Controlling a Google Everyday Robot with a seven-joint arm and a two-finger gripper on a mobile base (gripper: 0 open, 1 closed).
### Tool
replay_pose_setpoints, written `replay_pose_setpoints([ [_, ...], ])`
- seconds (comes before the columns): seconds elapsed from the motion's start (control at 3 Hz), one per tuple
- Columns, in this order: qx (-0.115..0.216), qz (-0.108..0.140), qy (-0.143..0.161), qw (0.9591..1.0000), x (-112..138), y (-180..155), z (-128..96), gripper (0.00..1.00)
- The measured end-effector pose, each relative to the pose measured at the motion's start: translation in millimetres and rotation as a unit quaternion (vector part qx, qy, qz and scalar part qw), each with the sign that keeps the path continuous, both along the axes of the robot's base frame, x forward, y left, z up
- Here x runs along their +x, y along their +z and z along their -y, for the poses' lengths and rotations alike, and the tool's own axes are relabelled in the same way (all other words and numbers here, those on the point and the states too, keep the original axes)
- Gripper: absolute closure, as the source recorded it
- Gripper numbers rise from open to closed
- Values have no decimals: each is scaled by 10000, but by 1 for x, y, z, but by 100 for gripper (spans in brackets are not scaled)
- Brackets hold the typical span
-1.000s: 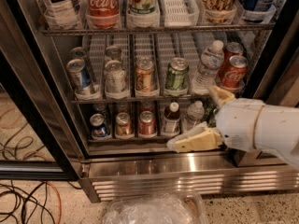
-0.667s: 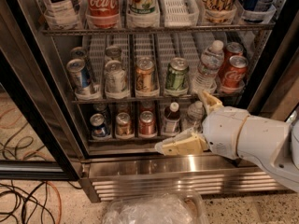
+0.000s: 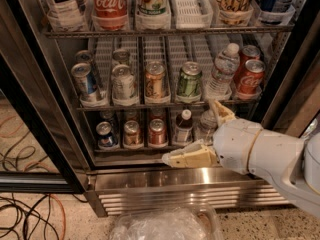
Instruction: Pick orange can from middle shelf of fridge
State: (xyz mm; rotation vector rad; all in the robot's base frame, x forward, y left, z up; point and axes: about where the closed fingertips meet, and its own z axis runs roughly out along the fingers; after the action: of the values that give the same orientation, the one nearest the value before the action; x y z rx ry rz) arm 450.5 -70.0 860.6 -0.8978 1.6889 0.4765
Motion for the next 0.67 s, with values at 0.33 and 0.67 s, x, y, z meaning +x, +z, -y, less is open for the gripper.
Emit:
replay_pose_setpoints([
  [0.33,383,140,-86,9991,-1,-13,-8,0],
  [0.67,728,391,-162,9964,-2,-32,-21,0],
])
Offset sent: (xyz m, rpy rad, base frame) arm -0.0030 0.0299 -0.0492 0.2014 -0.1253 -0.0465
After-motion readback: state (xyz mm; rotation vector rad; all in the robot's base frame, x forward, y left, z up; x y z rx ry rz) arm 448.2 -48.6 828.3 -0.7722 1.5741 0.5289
